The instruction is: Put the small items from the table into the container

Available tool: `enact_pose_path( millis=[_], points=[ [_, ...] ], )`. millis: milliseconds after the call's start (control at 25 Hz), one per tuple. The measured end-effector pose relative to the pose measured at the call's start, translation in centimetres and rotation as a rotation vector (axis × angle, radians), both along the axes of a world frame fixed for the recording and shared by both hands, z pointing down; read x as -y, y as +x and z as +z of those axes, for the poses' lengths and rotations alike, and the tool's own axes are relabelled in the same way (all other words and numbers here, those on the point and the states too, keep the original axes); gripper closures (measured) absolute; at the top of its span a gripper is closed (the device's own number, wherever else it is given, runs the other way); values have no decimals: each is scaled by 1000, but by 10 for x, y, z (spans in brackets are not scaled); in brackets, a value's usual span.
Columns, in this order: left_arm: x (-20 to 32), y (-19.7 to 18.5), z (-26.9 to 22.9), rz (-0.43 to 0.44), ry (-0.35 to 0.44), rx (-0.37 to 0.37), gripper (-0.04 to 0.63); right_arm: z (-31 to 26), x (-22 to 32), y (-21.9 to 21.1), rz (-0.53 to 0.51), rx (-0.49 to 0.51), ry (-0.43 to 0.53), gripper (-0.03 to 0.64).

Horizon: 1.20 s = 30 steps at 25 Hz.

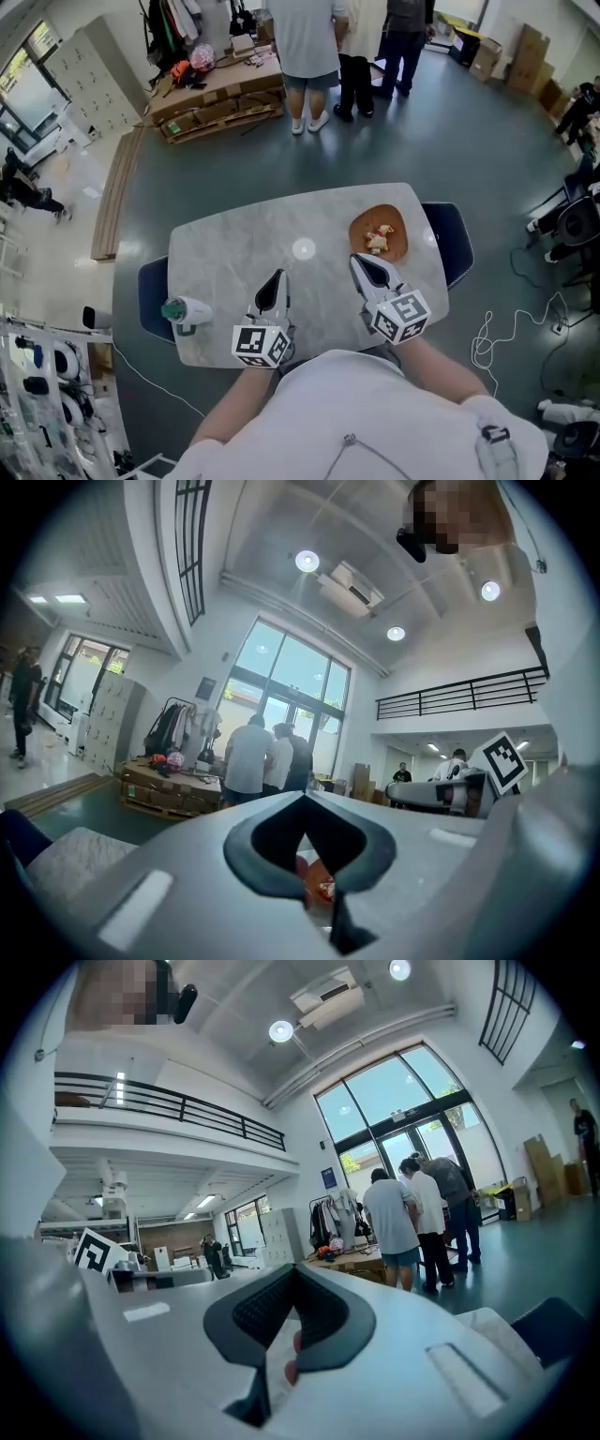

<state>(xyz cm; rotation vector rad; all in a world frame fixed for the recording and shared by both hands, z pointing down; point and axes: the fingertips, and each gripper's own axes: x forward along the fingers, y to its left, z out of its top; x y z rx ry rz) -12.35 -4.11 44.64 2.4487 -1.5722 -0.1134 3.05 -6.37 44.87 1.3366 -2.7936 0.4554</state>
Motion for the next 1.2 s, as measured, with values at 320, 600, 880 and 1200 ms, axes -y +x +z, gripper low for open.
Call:
enact_pose_path(
  millis=[320, 600, 880, 1200],
  points=[
    [-5, -4, -2, 8, 17, -3, 592, -9, -11, -19, -13, -78, 100, 591],
    [-5, -4, -5, 21, 23, -2, 592, -8, -13, -19, -9, -83, 91, 591],
    [-8, 6, -7, 51, 38, -2, 592, -7, -15, -17, -13, -65, 78, 591],
    [-13, 10, -6, 64, 35, 0, 592, -3, -19, -15, -4, -67, 61, 591]
  ],
)
